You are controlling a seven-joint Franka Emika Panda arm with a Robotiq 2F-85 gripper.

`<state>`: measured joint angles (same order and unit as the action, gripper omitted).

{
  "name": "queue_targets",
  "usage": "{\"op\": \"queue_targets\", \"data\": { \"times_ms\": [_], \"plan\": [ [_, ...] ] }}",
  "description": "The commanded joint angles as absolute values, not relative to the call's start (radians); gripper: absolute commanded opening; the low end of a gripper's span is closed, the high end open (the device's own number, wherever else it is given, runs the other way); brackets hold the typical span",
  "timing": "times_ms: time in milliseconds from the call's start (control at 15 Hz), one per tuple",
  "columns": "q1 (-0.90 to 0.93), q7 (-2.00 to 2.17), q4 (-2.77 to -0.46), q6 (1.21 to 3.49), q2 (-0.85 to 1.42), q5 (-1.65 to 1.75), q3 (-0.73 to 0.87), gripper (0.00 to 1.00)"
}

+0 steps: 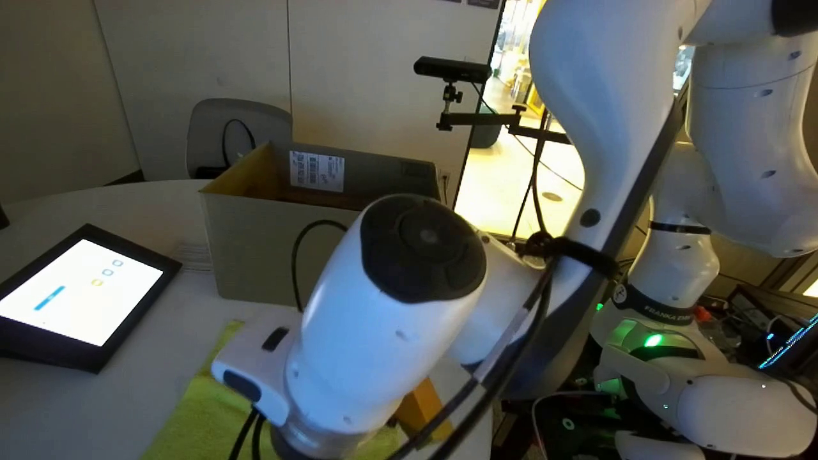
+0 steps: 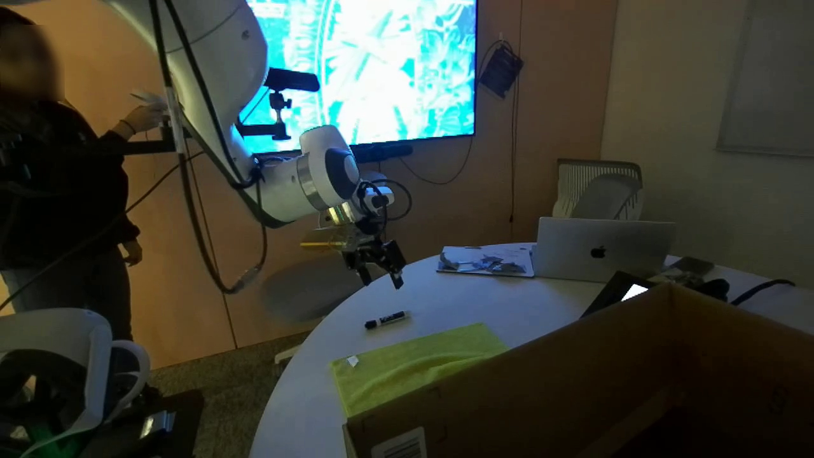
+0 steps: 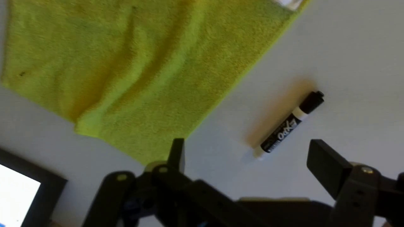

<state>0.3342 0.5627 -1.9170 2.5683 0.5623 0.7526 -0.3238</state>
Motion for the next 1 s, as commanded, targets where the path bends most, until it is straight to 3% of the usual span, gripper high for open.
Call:
{"op": "queue_targets", "data": {
  "times_ms": [0, 933],
  "plan": [
    [0.474, 0.473, -1.731, 2.538, 0.681, 0.651, -0.257, 1.0],
    [0.742, 0.464, -1.367, 2.399, 0.962, 0.398, -0.038, 1.0]
  ]
}}
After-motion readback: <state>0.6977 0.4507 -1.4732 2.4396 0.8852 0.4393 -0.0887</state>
